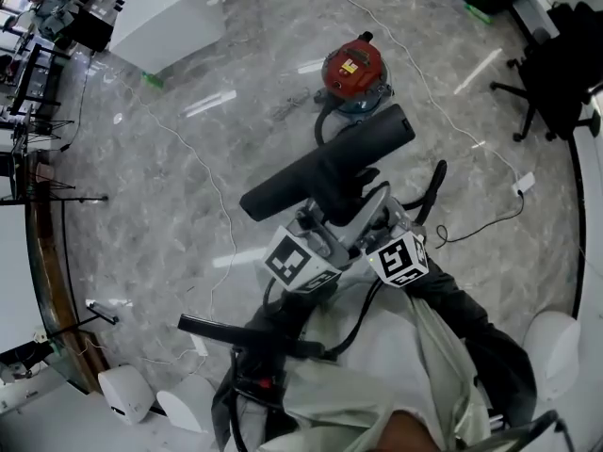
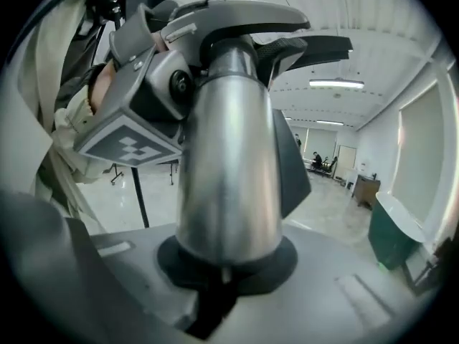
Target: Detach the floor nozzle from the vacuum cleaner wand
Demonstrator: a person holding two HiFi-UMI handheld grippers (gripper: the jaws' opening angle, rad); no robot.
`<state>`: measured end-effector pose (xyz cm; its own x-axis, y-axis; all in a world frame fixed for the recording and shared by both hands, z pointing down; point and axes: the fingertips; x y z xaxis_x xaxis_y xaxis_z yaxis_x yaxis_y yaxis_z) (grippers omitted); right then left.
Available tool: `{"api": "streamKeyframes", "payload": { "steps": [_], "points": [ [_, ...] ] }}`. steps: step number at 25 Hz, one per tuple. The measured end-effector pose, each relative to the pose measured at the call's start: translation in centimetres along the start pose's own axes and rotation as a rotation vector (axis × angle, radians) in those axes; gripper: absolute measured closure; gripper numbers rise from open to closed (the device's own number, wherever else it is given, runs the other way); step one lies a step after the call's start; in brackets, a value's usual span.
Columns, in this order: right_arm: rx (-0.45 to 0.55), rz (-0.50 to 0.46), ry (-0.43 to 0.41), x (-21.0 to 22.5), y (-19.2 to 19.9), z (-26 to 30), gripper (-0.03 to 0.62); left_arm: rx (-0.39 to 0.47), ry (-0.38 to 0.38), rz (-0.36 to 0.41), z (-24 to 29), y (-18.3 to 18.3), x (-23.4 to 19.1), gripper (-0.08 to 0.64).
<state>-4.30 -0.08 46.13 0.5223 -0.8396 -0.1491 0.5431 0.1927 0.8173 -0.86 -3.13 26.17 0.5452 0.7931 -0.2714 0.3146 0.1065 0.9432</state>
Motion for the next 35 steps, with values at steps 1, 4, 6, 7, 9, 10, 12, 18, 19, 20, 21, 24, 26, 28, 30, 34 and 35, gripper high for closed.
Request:
{"api": "streamKeyframes", "payload": {
  "steps": [1, 4, 6, 7, 9, 10, 12, 18, 19, 20, 21, 24, 26, 28, 30, 34, 35],
  "points": [
    [-0.005, -0.007, -0.014, 0.0, 0.3, -0.1, 0.552, -0.001, 0.004, 0.004, 0.0, 0.2, 0.2, 0.483],
    [0.006, -0.059, -0.143, -1.1, 0.9, -0.6, 0.551, -0.008, 0.131, 0.005, -0.3, 0.8, 1.8, 0.483],
    [0.033, -0.097, -0.284, -2.3, 0.9, -1.3, 0.551, -0.017, 0.251, 0.012, -0.6, 1.3, 3.2, 0.484],
    [0.043, -0.11, -0.359, -3.0, 1.0, -1.8, 0.551, -0.016, 0.301, 0.021, -0.8, 1.4, 3.9, 0.483],
    [0.044, -0.129, -0.472, -3.8, 1.3, -2.7, 0.551, -0.024, 0.381, 0.038, -0.8, 1.7, 5.2, 0.483],
    [0.046, -0.13, -0.507, -4.1, 1.4, -3.1, 0.551, -0.032, 0.416, 0.043, -0.9, 1.8, 5.7, 0.483],
    [0.06, -0.12, -0.542, -4.5, 1.3, -3.2, 0.551, -0.045, 0.475, 0.045, -1.0, 2.0, 6.2, 0.483],
    [0.026, -0.018, -0.323, -2.3, 0.8, -0.7, 0.552, -0.018, 0.213, 0.004, 0.3, 1.3, 1.9, 0.485],
    [0.017, -0.008, -0.249, -1.6, 0.7, -0.2, 0.552, -0.014, 0.138, -0.003, 0.5, 1.1, 0.9, 0.484],
    [0.006, 0.0, -0.175, -0.8, 0.7, 0.1, 0.551, -0.016, 0.07, -0.012, 0.7, 1.0, 0.0, 0.485],
    [-0.007, 0.008, -0.107, -0.2, 0.7, 0.3, 0.552, -0.021, 0.013, -0.021, 0.7, 1.1, -0.6, 0.485],
    [-0.027, 0.016, -0.011, 0.7, 1.2, 0.2, 0.551, -0.027, -0.034, -0.026, 0.8, 1.3, -0.9, 0.484],
    [-0.021, -0.003, -0.038, 0.3, 1.3, 0.0, 0.551, -0.016, 0.038, -0.015, 0.6, 1.2, 0.0, 0.483],
    [-0.015, -0.041, -0.119, -0.6, 1.3, -0.3, 0.549, -0.009, 0.147, -0.009, 0.0, 1.3, 1.2, 0.483],
    [-0.004, -0.083, -0.248, -2.0, 1.6, -1.0, 0.549, -0.013, 0.259, 0.001, -0.8, 1.6, 2.8, 0.485],
    [0.033, -0.126, -0.54, -4.9, 2.0, -2.9, 0.549, -0.028, 0.434, 0.039, -1.5, 2.2, 5.7, 0.485],
    [0.044, -0.122, -0.587, -5.3, 1.8, -3.3, 0.549, -0.035, 0.467, 0.041, -1.6, 2.3, 6.1, 0.485]
  ]
}}
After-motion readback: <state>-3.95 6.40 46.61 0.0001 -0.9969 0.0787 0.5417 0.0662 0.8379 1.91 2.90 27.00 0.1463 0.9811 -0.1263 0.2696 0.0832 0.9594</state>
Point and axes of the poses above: the fingertips, and each gripper's own axes: z forward along the fingers, x to its right, y out of its underside, and after that the axes turned 9 degrees about -x, right-handed
